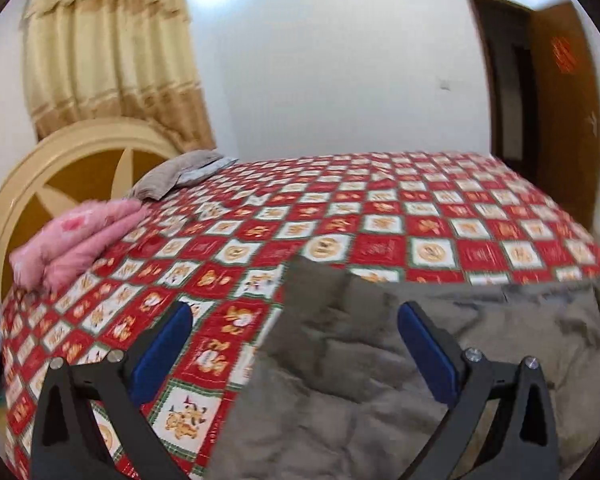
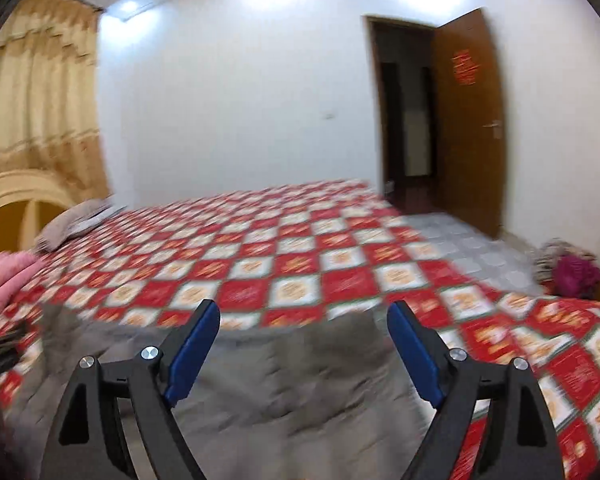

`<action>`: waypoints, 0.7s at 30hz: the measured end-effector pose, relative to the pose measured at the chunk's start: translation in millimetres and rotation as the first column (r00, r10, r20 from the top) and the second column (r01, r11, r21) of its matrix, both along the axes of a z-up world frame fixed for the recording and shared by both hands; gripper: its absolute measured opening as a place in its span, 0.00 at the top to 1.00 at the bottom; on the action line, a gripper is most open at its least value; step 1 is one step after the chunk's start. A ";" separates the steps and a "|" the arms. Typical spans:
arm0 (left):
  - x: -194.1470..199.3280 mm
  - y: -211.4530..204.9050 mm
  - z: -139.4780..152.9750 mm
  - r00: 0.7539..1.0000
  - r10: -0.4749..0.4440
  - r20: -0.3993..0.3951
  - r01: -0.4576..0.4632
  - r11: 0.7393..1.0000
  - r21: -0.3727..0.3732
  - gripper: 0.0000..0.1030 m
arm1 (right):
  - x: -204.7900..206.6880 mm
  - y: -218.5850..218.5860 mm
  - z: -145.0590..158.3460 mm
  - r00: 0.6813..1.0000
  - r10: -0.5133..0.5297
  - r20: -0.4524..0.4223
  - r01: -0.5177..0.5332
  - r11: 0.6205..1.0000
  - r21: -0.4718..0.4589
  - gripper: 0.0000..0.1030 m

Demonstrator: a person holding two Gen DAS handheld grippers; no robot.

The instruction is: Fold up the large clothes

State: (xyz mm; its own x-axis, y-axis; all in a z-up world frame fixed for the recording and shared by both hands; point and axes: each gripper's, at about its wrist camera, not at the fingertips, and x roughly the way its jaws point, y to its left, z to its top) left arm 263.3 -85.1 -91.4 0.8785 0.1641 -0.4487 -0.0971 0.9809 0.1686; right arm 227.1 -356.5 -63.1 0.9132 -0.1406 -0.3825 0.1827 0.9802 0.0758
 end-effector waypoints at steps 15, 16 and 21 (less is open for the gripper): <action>84.5 -10.2 -62.6 0.967 0.082 -0.242 -0.066 0.995 0.075 0.00 | 76.4 39.3 -88.3 0.931 0.052 -0.360 -0.096 0.990 -0.105 0.17; 90.1 -7.6 -66.8 0.960 0.083 -0.269 -0.071 0.996 0.054 0.00 | 80.7 36.0 -90.8 0.929 0.048 -0.367 -0.089 0.991 -0.095 0.17; 105.1 -2.4 -81.0 0.943 0.103 -0.318 -0.109 0.994 -0.003 0.00 | 92.0 27.7 -97.3 0.921 0.016 -0.388 -0.053 0.995 -0.084 0.17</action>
State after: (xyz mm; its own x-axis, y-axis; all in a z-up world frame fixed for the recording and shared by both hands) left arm 368.5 -87.4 -172.4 0.6684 0.2368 -0.7051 -0.1457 0.9713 0.1881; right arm 319.1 -328.8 -160.3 0.7018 -0.1627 -0.6936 0.1455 0.9858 -0.0840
